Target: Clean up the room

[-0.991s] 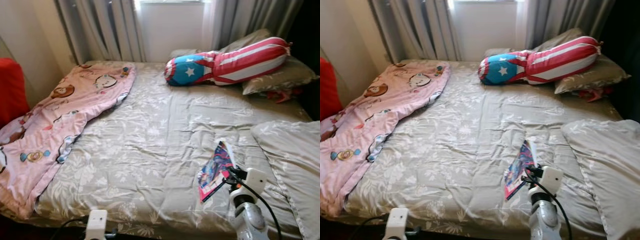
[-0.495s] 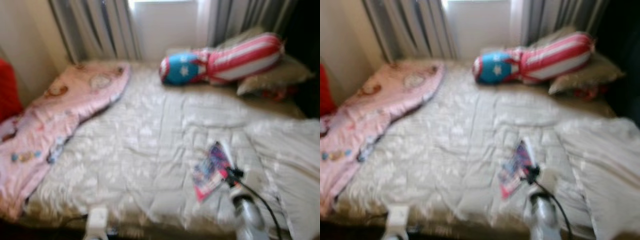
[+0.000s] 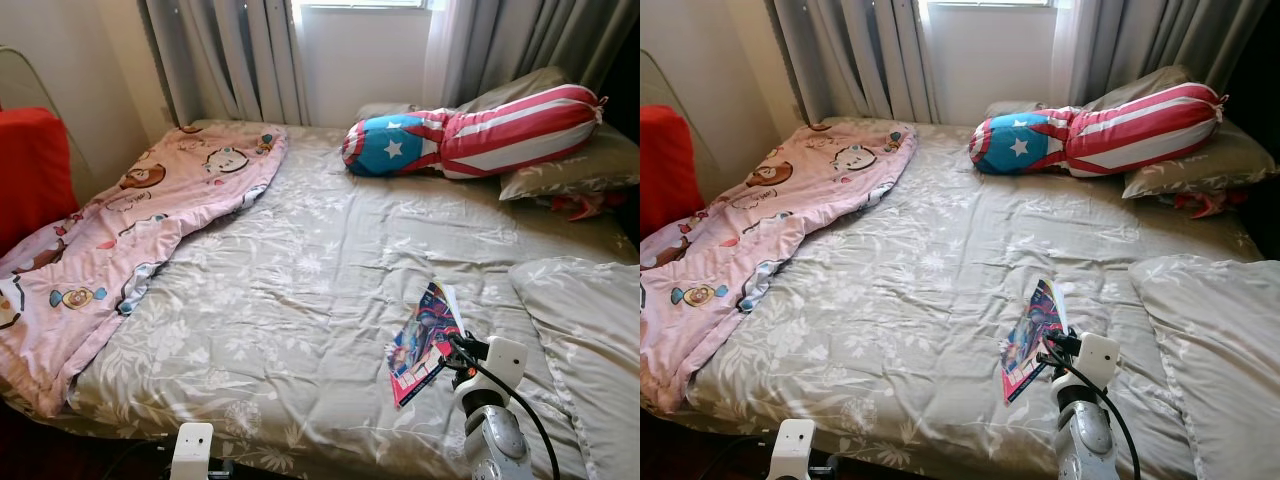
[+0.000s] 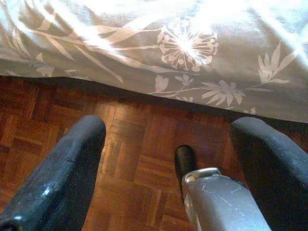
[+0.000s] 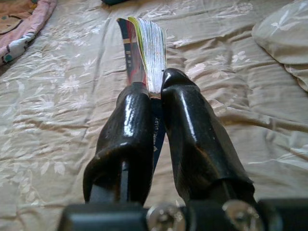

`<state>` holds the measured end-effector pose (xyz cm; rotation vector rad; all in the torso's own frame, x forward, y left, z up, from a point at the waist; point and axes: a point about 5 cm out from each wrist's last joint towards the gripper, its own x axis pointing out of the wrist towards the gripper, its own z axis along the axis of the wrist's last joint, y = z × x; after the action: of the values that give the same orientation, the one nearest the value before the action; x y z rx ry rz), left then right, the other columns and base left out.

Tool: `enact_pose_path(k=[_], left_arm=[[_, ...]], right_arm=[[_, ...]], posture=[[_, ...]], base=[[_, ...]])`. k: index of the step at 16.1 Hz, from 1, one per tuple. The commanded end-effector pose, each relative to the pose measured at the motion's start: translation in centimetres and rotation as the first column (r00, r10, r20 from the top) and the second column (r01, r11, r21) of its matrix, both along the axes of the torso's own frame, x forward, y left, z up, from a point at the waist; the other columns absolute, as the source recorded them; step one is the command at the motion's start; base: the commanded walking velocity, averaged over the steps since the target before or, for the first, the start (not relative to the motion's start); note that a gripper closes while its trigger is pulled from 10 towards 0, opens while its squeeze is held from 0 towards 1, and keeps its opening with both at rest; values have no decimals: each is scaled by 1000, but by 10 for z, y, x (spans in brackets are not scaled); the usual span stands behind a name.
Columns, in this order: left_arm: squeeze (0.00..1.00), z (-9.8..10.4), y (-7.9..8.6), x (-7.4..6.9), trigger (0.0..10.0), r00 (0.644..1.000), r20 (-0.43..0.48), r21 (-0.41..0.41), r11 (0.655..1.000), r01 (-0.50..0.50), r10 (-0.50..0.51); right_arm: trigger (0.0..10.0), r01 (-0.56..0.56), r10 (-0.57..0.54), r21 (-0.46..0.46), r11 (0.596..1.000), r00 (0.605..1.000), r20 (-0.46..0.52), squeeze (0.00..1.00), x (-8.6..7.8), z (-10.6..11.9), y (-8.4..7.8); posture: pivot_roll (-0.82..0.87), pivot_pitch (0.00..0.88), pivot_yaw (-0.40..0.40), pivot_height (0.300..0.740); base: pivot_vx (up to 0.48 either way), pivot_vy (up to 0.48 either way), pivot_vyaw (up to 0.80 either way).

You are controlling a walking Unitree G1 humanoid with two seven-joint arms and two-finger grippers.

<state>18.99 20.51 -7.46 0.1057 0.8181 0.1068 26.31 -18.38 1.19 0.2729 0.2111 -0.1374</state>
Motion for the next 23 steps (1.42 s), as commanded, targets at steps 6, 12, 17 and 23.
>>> enact_pose_path(k=[6,12,17,23], left_arm=[[0,-2,3,-4,10000,1000,-27,10,1000,0,0],[0,-2,0,-3,10000,1000,-20,2,1000,-11,11],[0,-2,2,-4,10000,999,-23,-8,1000,-25,25],[0,-3,4,-5,10000,999,-32,-15,999,-43,42]], right_arm=[[10000,4,-4,-5,1000,1000,10,0,5,5,-2],[10000,4,-4,-15,1000,1000,21,0,5,6,-3],[10000,0,0,-12,1000,1000,17,0,5,5,-1],[10000,-6,6,-4,1000,1000,14,0,5,4,0]], posture=[[-89,0,-3,740],[-89,0,-5,740],[-89,0,-5,740],[-89,0,-5,740]], base=[[0,-391,-116],[0,0,-236],[0,0,0],[0,205,0]])
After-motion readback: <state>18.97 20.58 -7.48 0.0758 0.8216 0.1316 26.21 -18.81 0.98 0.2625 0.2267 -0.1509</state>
